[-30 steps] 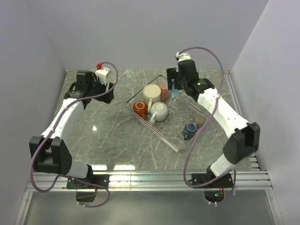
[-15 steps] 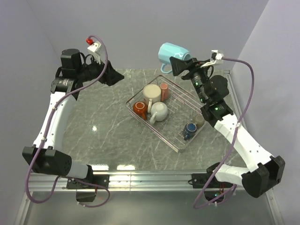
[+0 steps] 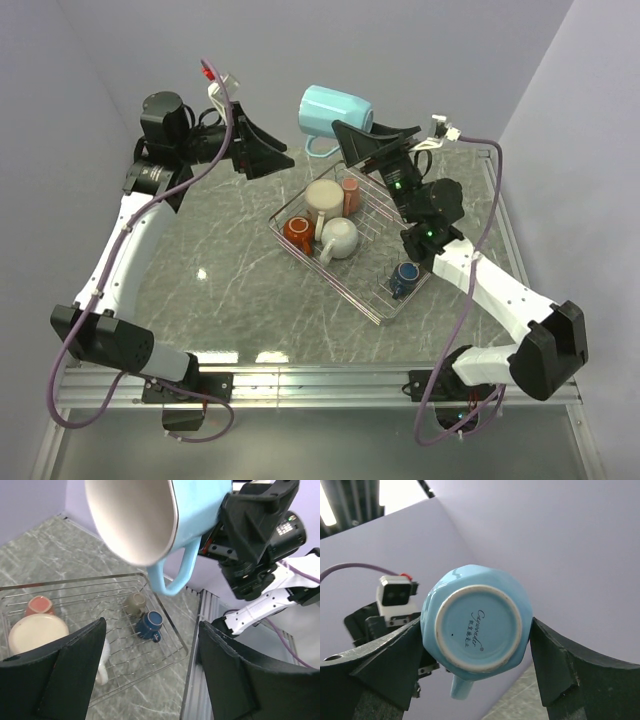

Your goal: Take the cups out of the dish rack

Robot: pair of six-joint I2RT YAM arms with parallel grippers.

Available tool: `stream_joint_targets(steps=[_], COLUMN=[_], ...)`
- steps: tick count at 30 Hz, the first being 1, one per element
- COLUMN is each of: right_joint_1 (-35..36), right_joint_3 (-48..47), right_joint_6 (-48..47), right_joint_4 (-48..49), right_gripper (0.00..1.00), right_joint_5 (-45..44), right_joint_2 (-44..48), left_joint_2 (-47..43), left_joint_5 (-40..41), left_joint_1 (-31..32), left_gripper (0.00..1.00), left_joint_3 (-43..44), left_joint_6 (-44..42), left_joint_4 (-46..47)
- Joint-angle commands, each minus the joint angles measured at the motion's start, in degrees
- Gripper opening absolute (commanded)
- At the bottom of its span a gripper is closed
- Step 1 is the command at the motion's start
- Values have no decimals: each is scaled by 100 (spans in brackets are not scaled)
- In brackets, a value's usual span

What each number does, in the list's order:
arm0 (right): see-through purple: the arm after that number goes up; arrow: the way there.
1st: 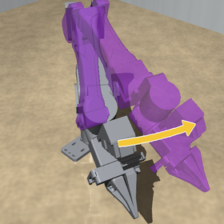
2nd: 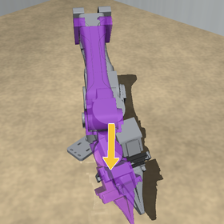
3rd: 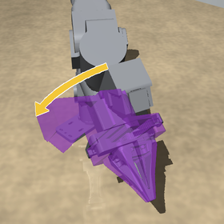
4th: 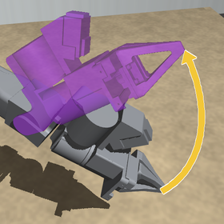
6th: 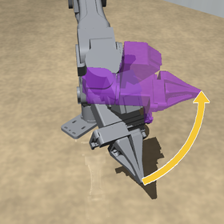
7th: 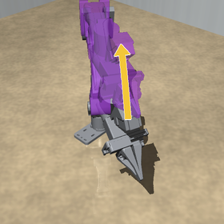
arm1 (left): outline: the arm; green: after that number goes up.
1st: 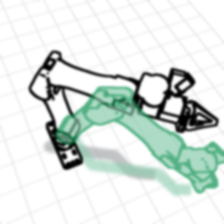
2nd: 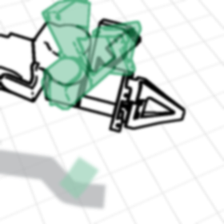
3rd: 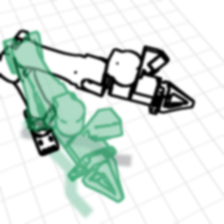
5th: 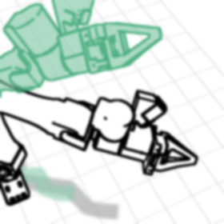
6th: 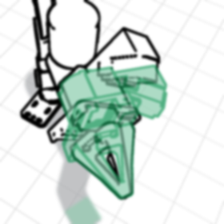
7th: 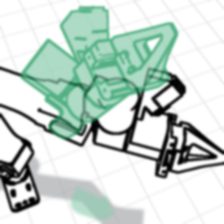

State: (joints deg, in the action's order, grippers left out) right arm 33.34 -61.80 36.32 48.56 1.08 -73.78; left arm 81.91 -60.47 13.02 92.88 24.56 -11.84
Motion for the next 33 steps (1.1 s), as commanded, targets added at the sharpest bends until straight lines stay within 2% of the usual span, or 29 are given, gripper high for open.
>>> stream_joint_targets(steps=[1,10,17,22,25,27,31,33], right_joint_1=[84,146,155,242,287,296,287,296], right_joint_3=[-306,-394,-254,-183,-271,-262,-148,-87], right_joint_6=[350,841,1352,1387,1343,1343,1116,1071], right_joint_4=[1174,1613,2202,2456,2545,2562,2239,2228], right_gripper=[0,0,0,0,0,0,0,0], right_joint_5=[85,182,-91,-547,-513,-460,-425,-451], right_joint_2=[-49,-365,-497,-515,-594,-568,-357,-295], left_joint_2=[62,299,388,440,493,475,177,1], left_joint_5=[-351,-431,-291,-325,-553,-729,-826,-905], left_joint_1=[25,122,105,96,105,70,-123,-308], left_gripper=[80,76,77,78,76,71,71,71], left_joint_3=[301,529,776,740,828,1030,1241,1293], left_joint_6=[374,295,-284,126,313,68,-845,-909], left_joint_4=[497,489,-47,277,445,183,-433,-486])
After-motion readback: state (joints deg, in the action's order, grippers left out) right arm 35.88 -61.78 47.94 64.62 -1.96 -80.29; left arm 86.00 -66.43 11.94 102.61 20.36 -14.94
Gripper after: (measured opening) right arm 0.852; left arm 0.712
